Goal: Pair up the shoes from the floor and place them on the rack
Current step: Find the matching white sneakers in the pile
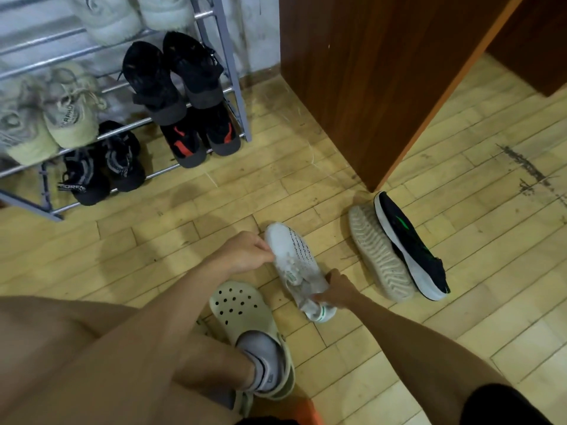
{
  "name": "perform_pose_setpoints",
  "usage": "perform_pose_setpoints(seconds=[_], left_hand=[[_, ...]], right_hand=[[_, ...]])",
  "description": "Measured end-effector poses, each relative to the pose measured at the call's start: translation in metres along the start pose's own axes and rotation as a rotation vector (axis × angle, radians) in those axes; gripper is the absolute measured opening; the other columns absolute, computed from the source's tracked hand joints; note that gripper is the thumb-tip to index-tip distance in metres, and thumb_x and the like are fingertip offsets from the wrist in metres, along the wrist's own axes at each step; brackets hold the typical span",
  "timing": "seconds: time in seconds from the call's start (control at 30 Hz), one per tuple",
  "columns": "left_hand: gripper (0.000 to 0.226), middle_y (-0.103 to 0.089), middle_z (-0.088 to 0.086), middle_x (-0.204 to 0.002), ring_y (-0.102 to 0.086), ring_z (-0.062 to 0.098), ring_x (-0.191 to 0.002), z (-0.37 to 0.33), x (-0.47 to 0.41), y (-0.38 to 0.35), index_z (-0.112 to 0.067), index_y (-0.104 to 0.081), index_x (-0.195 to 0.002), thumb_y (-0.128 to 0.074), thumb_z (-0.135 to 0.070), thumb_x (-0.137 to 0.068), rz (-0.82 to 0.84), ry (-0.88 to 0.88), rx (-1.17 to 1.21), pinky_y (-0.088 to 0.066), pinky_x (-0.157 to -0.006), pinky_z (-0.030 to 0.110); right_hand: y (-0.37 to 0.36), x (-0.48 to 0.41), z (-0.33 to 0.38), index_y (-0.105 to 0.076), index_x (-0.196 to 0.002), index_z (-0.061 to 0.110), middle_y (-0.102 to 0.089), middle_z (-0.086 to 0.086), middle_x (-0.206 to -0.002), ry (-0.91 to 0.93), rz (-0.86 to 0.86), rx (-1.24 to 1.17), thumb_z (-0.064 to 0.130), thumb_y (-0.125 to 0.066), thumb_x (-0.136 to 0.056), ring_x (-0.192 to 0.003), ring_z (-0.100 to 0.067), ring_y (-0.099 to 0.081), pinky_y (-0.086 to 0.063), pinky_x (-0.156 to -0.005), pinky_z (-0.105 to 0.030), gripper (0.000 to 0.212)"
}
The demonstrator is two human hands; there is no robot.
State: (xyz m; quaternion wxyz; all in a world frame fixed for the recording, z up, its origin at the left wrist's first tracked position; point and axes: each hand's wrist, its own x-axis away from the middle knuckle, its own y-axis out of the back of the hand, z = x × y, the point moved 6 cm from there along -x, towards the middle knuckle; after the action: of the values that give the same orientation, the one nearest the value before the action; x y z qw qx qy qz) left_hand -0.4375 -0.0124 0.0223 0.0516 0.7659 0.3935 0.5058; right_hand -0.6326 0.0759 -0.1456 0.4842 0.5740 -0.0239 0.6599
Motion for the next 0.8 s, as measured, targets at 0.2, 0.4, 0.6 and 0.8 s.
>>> perform_pose_setpoints(seconds=[0.2,0.4,0.6,0.8], left_hand=[[0.024,-0.064,0.0,-0.105,-0.06,0.019,-0.104,0.004,0.002,0.006,-0.016,-0.067,-0.109,-0.062,-0.026,-0.087,-0.011,0.012,-0.022,-0.047,-0.096,0.034],[0.021,-0.053,0.004,-0.086,-0.049,0.016,-0.078,-0.004,0.018,-0.002,-0.027,-0.048,-0.071,-0.061,-0.033,-0.086,0.009,0.017,-0.034,-0.038,-0.071,0.027],[0.069,-0.052,0.003,-0.135,-0.058,0.024,-0.113,-0.021,0.054,0.029,-0.018,-0.037,-0.142,-0.059,-0.052,-0.086,-0.062,0.044,0.303,-0.052,-0.092,0.034],[0.037,-0.069,0.008,-0.1,-0.063,0.017,-0.078,-0.038,0.105,0.111,-0.005,-0.061,-0.11,-0.069,-0.031,-0.085,-0.353,-0.128,0.641,-0.057,-0.072,0.034]], right_hand=[[-0.002,0.007,0.004,-0.058,-0.122,-0.007,-0.069,-0.017,-0.101,-0.119,0.216,-0.26,0.009,-0.071,-0.081,-0.091,-0.03,-0.069,-0.06,-0.082,-0.043,0.046],[0.04,0.037,0.044,-0.056,-0.118,-0.014,-0.066,-0.016,-0.098,0.048,0.219,-0.591,0.007,-0.064,-0.09,-0.076,-0.029,-0.068,-0.062,-0.067,-0.039,0.036],[0.113,0.084,0.126,-0.065,-0.099,0.005,-0.07,-0.017,-0.105,0.359,0.123,-0.626,0.011,-0.066,-0.088,-0.087,-0.029,-0.068,-0.062,-0.068,-0.037,0.012],[0.165,0.163,0.236,-0.06,-0.121,0.0,-0.07,-0.016,-0.106,0.648,0.047,-0.572,0.008,-0.06,-0.092,-0.085,-0.025,-0.067,-0.062,-0.067,-0.034,0.03]])
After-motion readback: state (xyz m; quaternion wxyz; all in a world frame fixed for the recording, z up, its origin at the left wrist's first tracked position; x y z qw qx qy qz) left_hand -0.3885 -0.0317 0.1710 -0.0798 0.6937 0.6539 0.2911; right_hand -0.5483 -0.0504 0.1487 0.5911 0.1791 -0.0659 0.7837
